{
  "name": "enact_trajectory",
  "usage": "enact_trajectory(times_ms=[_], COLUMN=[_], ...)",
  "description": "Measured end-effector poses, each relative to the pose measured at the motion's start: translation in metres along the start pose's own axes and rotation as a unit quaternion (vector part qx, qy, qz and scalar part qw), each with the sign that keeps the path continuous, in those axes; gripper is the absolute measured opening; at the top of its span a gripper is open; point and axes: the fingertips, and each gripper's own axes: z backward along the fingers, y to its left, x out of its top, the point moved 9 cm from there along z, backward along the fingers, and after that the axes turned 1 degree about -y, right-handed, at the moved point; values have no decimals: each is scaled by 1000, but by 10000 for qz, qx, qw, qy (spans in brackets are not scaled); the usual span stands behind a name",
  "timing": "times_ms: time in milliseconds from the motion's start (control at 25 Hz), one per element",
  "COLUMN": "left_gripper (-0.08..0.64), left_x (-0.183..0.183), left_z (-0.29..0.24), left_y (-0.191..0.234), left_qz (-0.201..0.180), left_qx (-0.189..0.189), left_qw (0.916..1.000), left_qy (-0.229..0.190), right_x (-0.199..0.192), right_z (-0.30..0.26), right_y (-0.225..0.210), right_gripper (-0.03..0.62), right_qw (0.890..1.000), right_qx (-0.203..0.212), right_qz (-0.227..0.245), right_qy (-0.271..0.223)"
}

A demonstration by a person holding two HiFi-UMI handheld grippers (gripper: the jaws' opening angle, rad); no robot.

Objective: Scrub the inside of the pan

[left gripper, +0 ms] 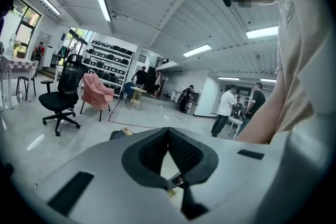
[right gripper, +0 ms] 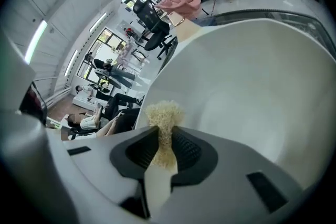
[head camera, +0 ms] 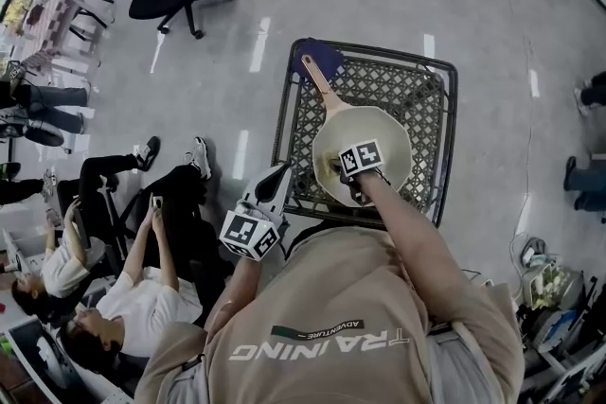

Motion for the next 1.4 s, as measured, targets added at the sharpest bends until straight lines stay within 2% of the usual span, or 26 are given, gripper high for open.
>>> enact_trajectory(times_ms=[200,320,520,640,800,1000,1200,1400], left_gripper=[17,18,18,17,18,18,18,17], left_x=[-1,3,12,11,5,4,2,6], left_z=[-2,2,0,6,15,22,15,6], left_y=[-13,-20,-37,-46,-48,-45,-52,-61], left_qz=[-66,-23,-74,-160,-189,-163,-159,-212], left_qx=[229,490,715,797,1036,1267,1279,1096], left_qw=[9997,9987,9969,9964,9944,9918,9917,9938], left_qy=[-43,-163,-328,-224,-32,47,7,-6], right_x=[7,9,18,20,22,29,29,35], right_z=[11,10,-2,-14,-27,-32,-26,-6], right_y=[-28,-35,-41,-39,-44,-50,-67,-89], right_gripper=[89,89,89,89,89,89,89,91], right_qw=[9978,9965,9969,9968,9981,9962,9953,9936], right_qx=[-213,-322,-333,-370,-399,-420,-605,-917], right_qz=[-12,154,480,595,347,739,737,619], right_qy=[-631,-760,-519,-382,-304,-207,-185,-245])
